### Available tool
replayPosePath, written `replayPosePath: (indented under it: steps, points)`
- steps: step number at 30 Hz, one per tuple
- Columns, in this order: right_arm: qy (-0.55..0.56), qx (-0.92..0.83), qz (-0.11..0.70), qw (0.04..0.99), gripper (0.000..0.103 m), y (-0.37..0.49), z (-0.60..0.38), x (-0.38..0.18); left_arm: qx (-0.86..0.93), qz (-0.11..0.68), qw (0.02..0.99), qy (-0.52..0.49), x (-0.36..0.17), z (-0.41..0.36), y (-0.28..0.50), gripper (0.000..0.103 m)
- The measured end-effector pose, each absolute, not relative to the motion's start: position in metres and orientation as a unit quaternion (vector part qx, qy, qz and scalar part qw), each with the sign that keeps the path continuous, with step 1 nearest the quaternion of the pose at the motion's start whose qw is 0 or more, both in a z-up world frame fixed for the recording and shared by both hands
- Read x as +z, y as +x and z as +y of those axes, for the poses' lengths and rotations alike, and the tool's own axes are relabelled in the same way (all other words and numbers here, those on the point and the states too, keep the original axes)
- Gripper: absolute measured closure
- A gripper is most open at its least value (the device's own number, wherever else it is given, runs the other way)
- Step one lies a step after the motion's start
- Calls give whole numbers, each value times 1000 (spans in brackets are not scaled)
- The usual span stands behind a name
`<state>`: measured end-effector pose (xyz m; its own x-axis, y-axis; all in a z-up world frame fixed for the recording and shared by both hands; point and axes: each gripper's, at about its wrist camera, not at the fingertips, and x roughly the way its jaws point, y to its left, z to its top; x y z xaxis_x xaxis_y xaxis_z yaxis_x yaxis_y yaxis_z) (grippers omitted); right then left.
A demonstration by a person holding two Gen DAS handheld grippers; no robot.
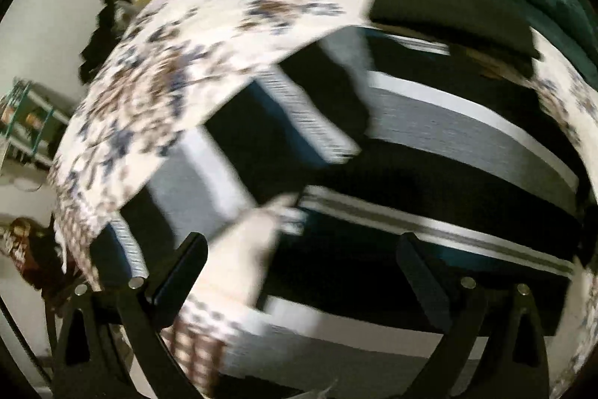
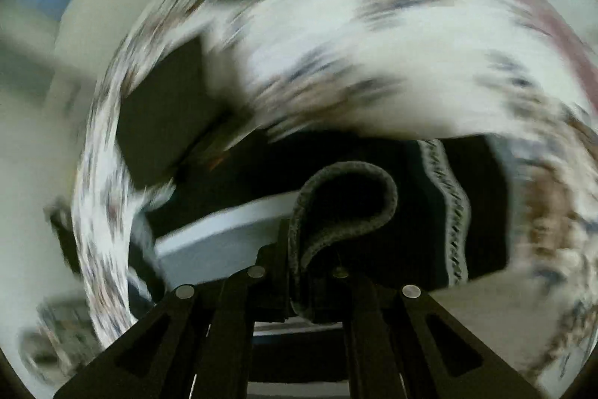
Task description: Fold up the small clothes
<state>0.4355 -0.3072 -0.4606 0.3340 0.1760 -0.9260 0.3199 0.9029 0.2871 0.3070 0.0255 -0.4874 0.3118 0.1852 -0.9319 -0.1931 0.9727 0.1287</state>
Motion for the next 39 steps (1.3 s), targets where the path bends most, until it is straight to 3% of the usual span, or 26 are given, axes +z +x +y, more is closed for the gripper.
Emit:
replayPosePath:
  steps: [5, 9, 16, 17, 18, 20, 26, 31, 33, 34, 35, 36, 39]
  points:
    - [95, 23, 641, 761, 98, 503, -118, -545, 162, 573, 803, -17, -496, 101, 302, 0]
    - [44, 78, 649, 755, 98, 515, -16, -559, 186, 573, 798, -30, -505, 149, 299, 0]
    - [13, 91, 690, 718, 95, 517, 24, -587, 197, 580, 788, -58, -519, 196, 295, 0]
    - [30, 102, 695, 711, 87, 514, 17, -583, 195, 581, 788, -64, -519, 202, 294, 0]
    - [55, 113, 701, 702, 67, 509, 6, -577, 194, 581, 787, -70, -517, 211, 292, 0]
    - [119, 128, 696, 696, 40, 490, -26, -559, 189, 580, 787, -86, -514, 227, 286, 0]
    - [193, 62, 689, 695, 34, 420, -128, -527, 182, 600, 760, -172, -535, 288, 249, 0]
    - [217, -22, 705, 675, 34, 363, -177, -555, 172, 635, 700, -278, -598, 312, 237, 2]
    - [226, -44, 716, 659, 34, 348, -188, -570, 187, 639, 689, -285, -616, 312, 238, 15]
    - [231, -50, 720, 652, 34, 342, -189, -576, 196, 632, 694, -282, -615, 312, 240, 34]
    - [234, -52, 723, 648, 34, 338, -189, -579, 205, 623, 703, -277, -610, 313, 241, 70]
    - [233, -50, 724, 647, 34, 336, -185, -581, 204, 611, 712, -280, -601, 316, 243, 88]
    - [217, -31, 719, 659, 34, 338, -168, -576, 205, 567, 740, -299, -566, 332, 251, 94]
